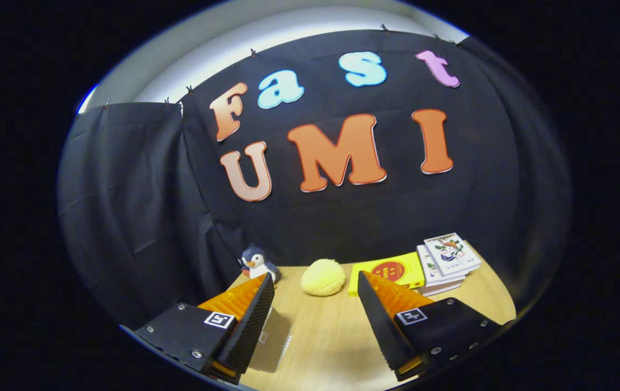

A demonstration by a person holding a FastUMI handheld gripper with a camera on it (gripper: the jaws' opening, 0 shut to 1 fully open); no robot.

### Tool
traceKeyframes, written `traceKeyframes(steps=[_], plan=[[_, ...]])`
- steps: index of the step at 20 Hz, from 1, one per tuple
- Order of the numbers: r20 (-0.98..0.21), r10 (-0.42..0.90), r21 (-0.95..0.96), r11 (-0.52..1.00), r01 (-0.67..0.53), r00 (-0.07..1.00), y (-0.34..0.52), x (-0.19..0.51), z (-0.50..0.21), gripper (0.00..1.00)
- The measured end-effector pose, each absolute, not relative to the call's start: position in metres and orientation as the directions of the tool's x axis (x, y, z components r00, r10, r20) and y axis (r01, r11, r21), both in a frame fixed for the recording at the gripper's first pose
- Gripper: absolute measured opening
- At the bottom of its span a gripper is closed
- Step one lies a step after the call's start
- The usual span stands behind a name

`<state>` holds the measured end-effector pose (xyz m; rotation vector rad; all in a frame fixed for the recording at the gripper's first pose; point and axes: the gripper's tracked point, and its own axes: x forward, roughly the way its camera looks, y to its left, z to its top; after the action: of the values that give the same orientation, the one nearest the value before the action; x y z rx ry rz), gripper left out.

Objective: Open the storage box then place both shoes into the box .Put the left shoe in first, then the right shoe, with the right side of both shoes facing outward in a uniform manner.

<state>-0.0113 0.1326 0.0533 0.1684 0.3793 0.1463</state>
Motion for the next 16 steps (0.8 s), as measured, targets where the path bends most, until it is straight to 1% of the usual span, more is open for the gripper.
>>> traceKeyframes(steps=[3, 7, 11, 16], plan=[[-0.291, 0.108, 0.151, 0.986, -0.066, 0.951, 0.087, -0.017, 0.07, 0.96], [-0.251, 0.048, 0.133, 0.991, -0.015, 0.967, 0.049, -0.03, 0.078, 0.98], [-0.234, 0.055, 0.156, 0.988, -0.018, 0.971, 0.04, -0.036, 0.08, 0.98], [-0.19, 0.066, 0.105, 0.993, -0.047, 0.98, 0.043, -0.035, 0.096, 0.98]])
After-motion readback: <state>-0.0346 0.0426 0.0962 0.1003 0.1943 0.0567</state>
